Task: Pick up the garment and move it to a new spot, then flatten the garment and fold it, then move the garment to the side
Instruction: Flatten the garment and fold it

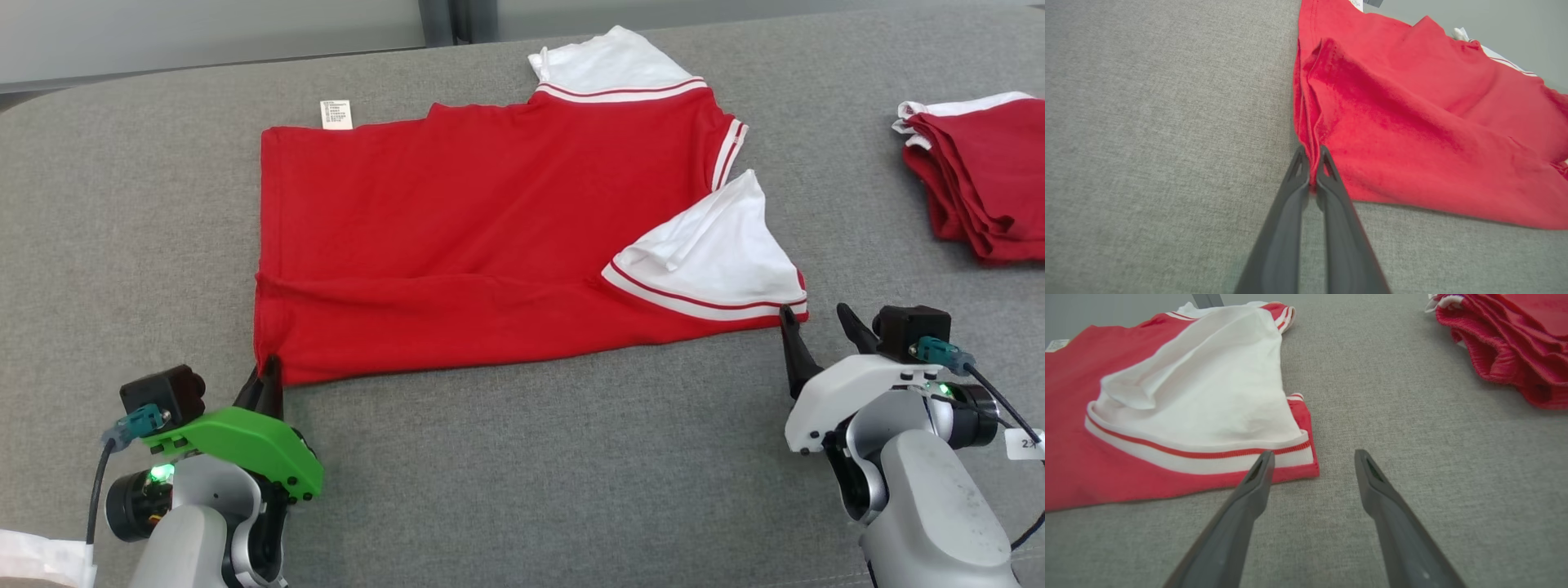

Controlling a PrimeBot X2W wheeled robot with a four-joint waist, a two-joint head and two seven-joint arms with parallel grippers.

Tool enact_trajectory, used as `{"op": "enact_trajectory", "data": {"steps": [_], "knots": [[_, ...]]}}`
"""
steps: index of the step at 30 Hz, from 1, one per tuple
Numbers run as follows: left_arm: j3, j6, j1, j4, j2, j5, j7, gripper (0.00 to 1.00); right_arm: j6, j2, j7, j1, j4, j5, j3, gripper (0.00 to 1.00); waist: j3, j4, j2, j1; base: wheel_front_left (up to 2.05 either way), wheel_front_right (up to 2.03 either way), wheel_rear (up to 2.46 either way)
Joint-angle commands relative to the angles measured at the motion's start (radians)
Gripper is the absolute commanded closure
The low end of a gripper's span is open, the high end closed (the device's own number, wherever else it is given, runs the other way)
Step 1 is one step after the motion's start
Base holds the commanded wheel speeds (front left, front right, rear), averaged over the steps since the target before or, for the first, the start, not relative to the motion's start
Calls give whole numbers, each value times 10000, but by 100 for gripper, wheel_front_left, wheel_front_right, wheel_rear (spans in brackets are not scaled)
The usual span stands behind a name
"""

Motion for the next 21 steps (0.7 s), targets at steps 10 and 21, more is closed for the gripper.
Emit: {"op": "enact_trajectory", "data": {"steps": [10, 21], "knots": [[-38, 137, 356, -255, 11, -106, -28, 100, -5, 26, -15, -1352, 2467, 158, 302, 52, -74, 244, 0, 0, 0, 0, 0], [-152, -34, 499, -362, 29, -93, -349, 100, -11, -560, -555, -1523, 2880, 1057, 1050, 100, -415, 226, 0, 0, 0, 0, 0]]}}
